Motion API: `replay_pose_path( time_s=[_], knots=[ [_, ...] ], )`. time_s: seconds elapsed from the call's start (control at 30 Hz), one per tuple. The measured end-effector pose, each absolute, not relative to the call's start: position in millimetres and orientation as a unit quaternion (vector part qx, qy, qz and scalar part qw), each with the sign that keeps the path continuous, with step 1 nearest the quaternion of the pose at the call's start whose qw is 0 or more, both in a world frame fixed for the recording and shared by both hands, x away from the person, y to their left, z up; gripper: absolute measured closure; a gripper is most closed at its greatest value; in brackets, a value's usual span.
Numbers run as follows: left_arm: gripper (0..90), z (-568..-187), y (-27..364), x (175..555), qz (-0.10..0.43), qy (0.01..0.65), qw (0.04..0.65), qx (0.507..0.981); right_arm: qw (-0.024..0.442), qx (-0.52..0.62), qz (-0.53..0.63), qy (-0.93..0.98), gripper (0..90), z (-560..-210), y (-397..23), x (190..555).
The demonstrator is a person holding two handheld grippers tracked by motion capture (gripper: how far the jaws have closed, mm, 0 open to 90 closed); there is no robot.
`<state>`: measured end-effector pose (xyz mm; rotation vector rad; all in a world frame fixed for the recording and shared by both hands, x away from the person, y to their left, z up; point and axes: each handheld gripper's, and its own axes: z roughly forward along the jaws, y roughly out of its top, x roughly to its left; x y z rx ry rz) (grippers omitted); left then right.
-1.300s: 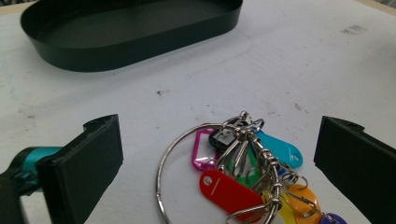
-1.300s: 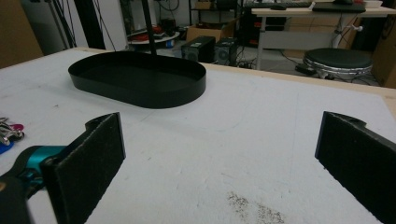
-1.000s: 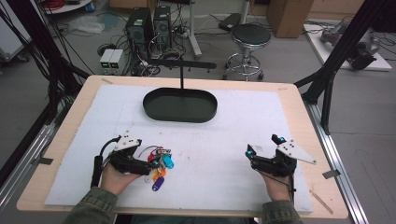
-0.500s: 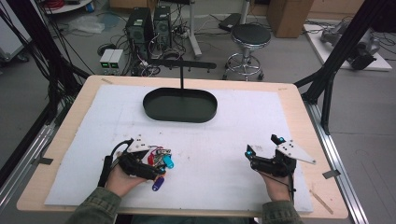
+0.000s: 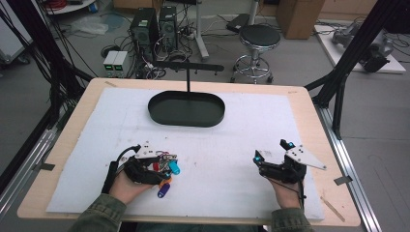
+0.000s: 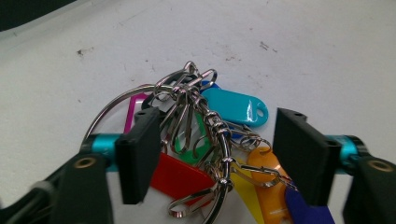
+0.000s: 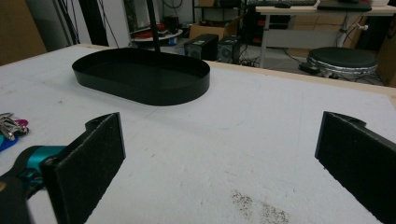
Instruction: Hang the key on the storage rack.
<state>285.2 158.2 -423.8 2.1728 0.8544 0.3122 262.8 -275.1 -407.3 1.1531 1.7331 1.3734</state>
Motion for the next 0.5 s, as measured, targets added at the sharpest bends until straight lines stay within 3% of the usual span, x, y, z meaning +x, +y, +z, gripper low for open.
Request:
replay_pose_path(
  time_s=[0.27, 0.3, 0.33, 0.37, 0.43, 0.5],
  knots=[
    [62.6, -426.4, 150.6, 285.2, 0.121, 0.337, 0.341, 0.869, 0.319, 0.438, 0.519, 0.661, 0.5, -407.5, -275.2, 263.0],
    [62.6, -426.7, 150.8, 285.4, 0.123, 0.336, 0.339, 0.870, 0.319, 0.438, 0.519, 0.661, 0.5, -407.5, -275.2, 263.0],
    [70.9, -426.1, 151.7, 285.4, 0.124, 0.334, 0.344, 0.869, 0.320, 0.437, 0.519, 0.661, 0.5, -407.5, -275.1, 263.1],
    [70.9, -425.5, 152.5, 285.2, 0.129, 0.331, 0.343, 0.869, 0.319, 0.437, 0.520, 0.660, 0.5, -407.6, -275.0, 263.2],
    [81.6, -423.6, 154.4, 284.3, 0.142, 0.322, 0.349, 0.868, 0.321, 0.435, 0.520, 0.661, 0.5, -407.7, -275.3, 263.7],
    [81.6, -423.6, 155.6, 285.3, 0.138, 0.318, 0.350, 0.870, 0.321, 0.436, 0.520, 0.661, 0.5, -407.7, -275.2, 263.8]
  ],
)
